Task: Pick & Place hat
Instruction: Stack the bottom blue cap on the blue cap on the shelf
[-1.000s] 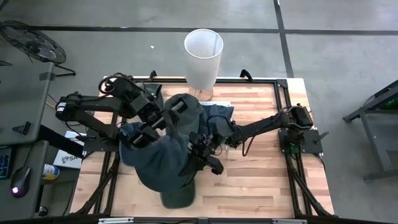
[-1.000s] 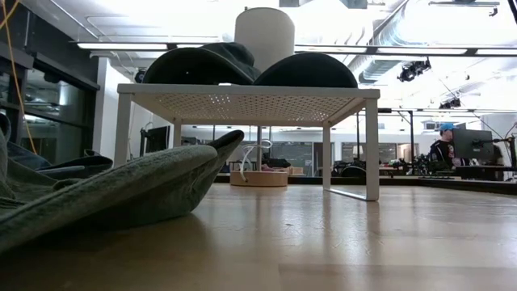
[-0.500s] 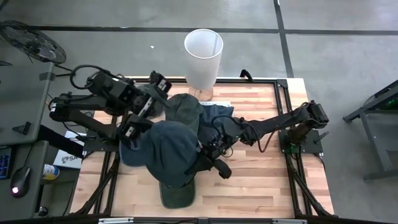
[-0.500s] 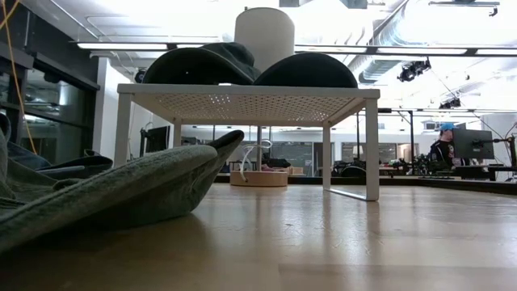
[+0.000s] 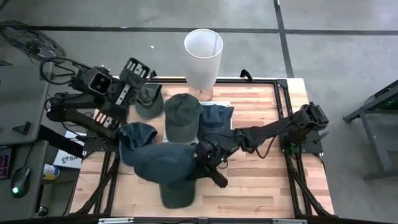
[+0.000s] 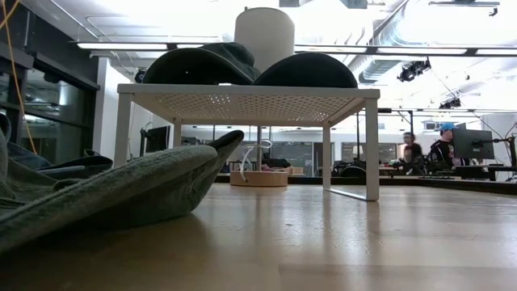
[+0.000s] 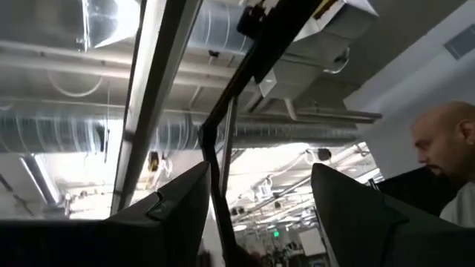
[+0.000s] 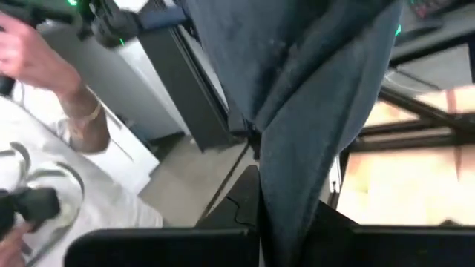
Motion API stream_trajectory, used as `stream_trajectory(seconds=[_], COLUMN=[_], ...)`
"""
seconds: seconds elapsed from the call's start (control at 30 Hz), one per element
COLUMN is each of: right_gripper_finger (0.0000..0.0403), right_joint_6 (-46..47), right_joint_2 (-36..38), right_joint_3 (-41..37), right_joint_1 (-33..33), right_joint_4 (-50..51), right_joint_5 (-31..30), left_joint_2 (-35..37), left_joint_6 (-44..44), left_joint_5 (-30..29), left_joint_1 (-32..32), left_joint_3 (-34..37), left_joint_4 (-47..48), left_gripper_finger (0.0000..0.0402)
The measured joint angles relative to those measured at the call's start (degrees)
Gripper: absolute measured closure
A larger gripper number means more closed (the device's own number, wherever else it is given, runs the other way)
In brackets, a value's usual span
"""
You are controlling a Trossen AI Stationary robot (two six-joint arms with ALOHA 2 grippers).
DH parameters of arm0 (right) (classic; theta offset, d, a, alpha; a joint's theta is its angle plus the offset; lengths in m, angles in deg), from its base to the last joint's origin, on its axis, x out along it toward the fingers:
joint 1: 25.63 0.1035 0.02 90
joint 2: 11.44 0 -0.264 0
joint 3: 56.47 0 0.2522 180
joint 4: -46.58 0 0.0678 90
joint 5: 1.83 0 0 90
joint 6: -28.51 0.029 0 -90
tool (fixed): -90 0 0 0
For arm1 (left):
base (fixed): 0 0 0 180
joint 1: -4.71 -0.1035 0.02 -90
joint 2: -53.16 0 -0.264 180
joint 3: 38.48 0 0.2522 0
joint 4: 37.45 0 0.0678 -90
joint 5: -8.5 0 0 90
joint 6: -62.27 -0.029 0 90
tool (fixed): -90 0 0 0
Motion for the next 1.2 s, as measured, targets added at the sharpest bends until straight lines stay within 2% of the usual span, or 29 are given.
stream_trajectory(seconds=[0.1, 0.27, 0.53, 0.8, 0.97, 1.2], right_gripper_finger=[0.0402, 0.0402, 0.0402, 0.0402, 0.0402, 0.0402], right_joint_6=[-0.4, -2.5, -9.0, -15.4, -19.6, -26.0], right_joint_2=[0.5, 5.8, 17.6, 27.5, 30.1, 30.2], right_joint_3=[-0.2, 0.1, 0.0, 0.0, 0.0, 0.0], right_joint_1=[0.4, 1.0, 2.5, 5.4, 5.9, 5.3], right_joint_4=[0.9, 4.0, 16.4, 23.7, 25.3, 26.4], right_joint_5=[-1.6, -6.2, -19.9, -34.3, -39.4, -41.1], left_joint_2=[1.3, 1.9, 2.6, 2.2, -0.3, -5.0], left_joint_6=[0.0, -0.1, -1.0, 1.3, 5.4, 10.7], left_joint_5=[0.0, -2.3, -12.7, -25.3, -26.3, -26.5], left_joint_1=[0.0, 0.0, 0.0, 0.0, 0.0, 0.0], left_joint_3=[0.0, 0.0, 0.0, 0.0, 0.0, 0.0], left_joint_4=[2.5, 9.5, 21.0, 35.0, 38.7, 39.1], left_gripper_finger=[0.0172, 0.0172, 0.0172, 0.0172, 0.0172, 0.0172])
